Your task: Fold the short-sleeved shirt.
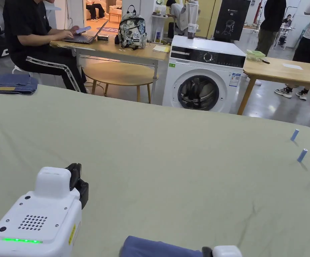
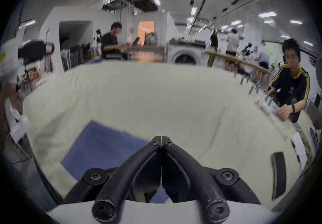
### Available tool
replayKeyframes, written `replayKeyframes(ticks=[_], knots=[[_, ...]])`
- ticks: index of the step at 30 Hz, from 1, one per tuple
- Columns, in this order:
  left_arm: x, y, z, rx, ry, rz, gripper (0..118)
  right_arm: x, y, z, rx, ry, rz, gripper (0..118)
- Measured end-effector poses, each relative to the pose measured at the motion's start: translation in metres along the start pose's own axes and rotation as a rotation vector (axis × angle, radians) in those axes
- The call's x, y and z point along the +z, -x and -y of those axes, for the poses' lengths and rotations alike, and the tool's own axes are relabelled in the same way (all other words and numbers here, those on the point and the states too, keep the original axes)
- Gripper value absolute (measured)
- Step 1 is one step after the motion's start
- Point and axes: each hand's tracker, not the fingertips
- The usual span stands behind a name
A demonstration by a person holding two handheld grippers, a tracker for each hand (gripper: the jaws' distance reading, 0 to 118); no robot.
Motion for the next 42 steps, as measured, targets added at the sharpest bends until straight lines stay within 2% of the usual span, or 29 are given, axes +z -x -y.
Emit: replayKeyframes(ticks=[3, 5, 9, 15, 20, 21, 22, 23, 24, 25, 26, 31, 33, 36, 39, 40, 42], knots=[[0.001, 0.003, 0.009, 0.01, 0.034, 0.008, 0, -0.024, 0.004, 0.016, 0.006, 0.109, -0.004, 0], [0.002, 0.005, 0.014, 0.022, 0.065, 0.02, 0, -0.038, 0.003, 0.026, 0.013, 0.153, 0.054, 0], [0.0, 0.01, 0.026, 0.05, 0.183, 0.089, 0, -0.044, 0.001, 0.026, -0.004, 0.152, 0.045, 0], [-0.022, 0.018, 0.051, 0.199, 0.526, 0.335, 0, -0.052, -0.005, 0.028, -0.005, 0.162, 0.057, 0], [-0.044, 0.026, 0.08, 0.35, 0.759, 0.55, 10, -0.047, -0.003, 0.028, -0.002, 0.16, 0.058, 0], [-0.048, 0.029, 0.086, 0.382, 0.77, 0.585, 14, -0.045, -0.002, 0.027, -0.005, 0.161, 0.055, 0], [-0.052, 0.033, 0.094, 0.432, 0.788, 0.617, 23, -0.045, -0.003, 0.027, -0.007, 0.161, 0.054, 0], [-0.057, 0.036, 0.099, 0.48, 0.807, 0.639, 45, -0.045, -0.003, 0.027, -0.008, 0.161, 0.052, 0], [-0.064, 0.041, 0.107, 0.555, 0.834, 0.683, 61, -0.045, -0.003, 0.027, -0.006, 0.162, 0.051, 0], [-0.073, 0.044, 0.115, 0.622, 0.881, 0.735, 71, -0.044, -0.003, 0.027, -0.005, 0.162, 0.05, 0], [-0.076, 0.045, 0.119, 0.672, 0.926, 0.745, 74, -0.044, -0.003, 0.026, -0.006, 0.162, 0.049, 0], [-0.092, 0.029, 0.148, 0.712, 1.02, 0.86, 74, -0.045, -0.005, 0.027, -0.018, 0.164, 0.044, 0], [-0.099, 0.019, 0.161, 0.768, 1.073, 0.902, 74, -0.044, -0.005, 0.027, -0.021, 0.164, 0.043, 0], [-0.098, 0.003, 0.168, 0.854, 1.053, 0.979, 74, -0.044, -0.006, 0.027, -0.026, 0.164, 0.041, 0], [-0.104, -0.003, 0.181, 0.884, 1.039, 0.989, 74, -0.043, -0.006, 0.026, -0.031, 0.165, 0.039, 0], [-0.104, -0.003, 0.182, 0.892, 1.031, 0.998, 72, -0.043, -0.006, 0.026, -0.032, 0.165, 0.038, 0], [-0.096, -0.007, 0.178, 0.889, 1.02, 0.998, 53, -0.044, -0.007, 0.027, -0.034, 0.164, 0.038, 0]])
